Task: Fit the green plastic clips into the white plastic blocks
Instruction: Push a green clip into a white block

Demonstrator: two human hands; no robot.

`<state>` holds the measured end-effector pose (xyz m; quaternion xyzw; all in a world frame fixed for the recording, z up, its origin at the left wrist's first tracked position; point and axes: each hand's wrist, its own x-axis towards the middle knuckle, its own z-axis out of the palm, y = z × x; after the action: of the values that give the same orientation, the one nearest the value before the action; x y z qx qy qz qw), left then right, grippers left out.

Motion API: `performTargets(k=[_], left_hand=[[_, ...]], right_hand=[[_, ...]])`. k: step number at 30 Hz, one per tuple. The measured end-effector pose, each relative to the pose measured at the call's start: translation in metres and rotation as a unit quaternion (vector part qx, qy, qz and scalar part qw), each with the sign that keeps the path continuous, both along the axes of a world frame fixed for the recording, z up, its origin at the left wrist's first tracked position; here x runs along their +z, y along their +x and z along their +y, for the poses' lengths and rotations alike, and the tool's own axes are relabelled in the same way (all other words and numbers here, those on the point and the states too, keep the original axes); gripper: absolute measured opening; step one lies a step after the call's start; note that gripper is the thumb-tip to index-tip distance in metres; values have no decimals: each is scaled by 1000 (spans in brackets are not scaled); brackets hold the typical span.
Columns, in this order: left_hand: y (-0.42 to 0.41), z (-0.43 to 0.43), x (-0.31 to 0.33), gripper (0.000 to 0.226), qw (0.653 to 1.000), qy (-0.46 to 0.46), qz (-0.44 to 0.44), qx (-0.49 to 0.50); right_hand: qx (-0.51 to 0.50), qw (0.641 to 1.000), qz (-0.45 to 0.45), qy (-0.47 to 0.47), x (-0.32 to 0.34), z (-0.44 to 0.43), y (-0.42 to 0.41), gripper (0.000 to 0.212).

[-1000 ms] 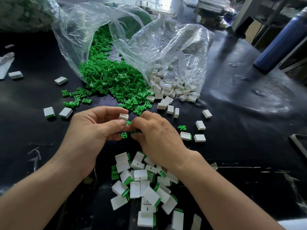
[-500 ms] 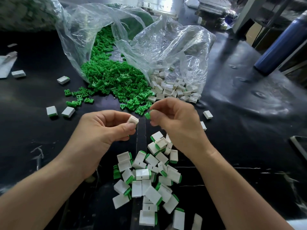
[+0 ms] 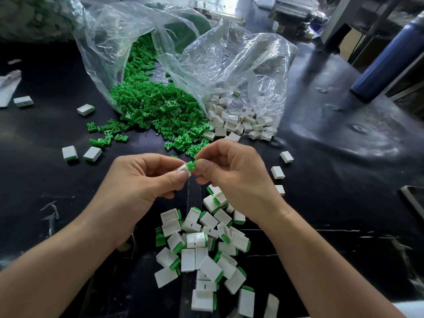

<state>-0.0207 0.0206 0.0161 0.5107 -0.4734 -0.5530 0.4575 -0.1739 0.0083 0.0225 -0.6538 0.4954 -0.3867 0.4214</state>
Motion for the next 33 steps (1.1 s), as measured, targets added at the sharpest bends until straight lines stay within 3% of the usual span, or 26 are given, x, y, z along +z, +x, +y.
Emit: performTargets(k=[5, 11, 18, 21, 27, 33], left_hand=[[-1, 2, 3, 20, 1000, -6, -16, 9], [-2, 1, 1, 6, 999, -14, -36, 13], [-2, 2, 1, 6, 1000, -18, -21, -1], [-1, 2, 1, 16, 1000, -19, -15, -10], [-1, 1, 1, 13, 1000, -12, -6, -15], [-1, 2, 3, 20, 999, 24, 24, -40]], right_hand=[[3, 1000, 6, -2, 1, 1, 1, 23], [11, 1000, 23, -5, 0, 2, 1, 21], [32, 999, 32, 15, -1, 1, -1, 19], [44, 998, 32, 39, 1, 0, -2, 17], [56, 987, 153, 16, 1, 2, -2, 25], [55, 986, 157, -11, 4, 4, -2, 31]])
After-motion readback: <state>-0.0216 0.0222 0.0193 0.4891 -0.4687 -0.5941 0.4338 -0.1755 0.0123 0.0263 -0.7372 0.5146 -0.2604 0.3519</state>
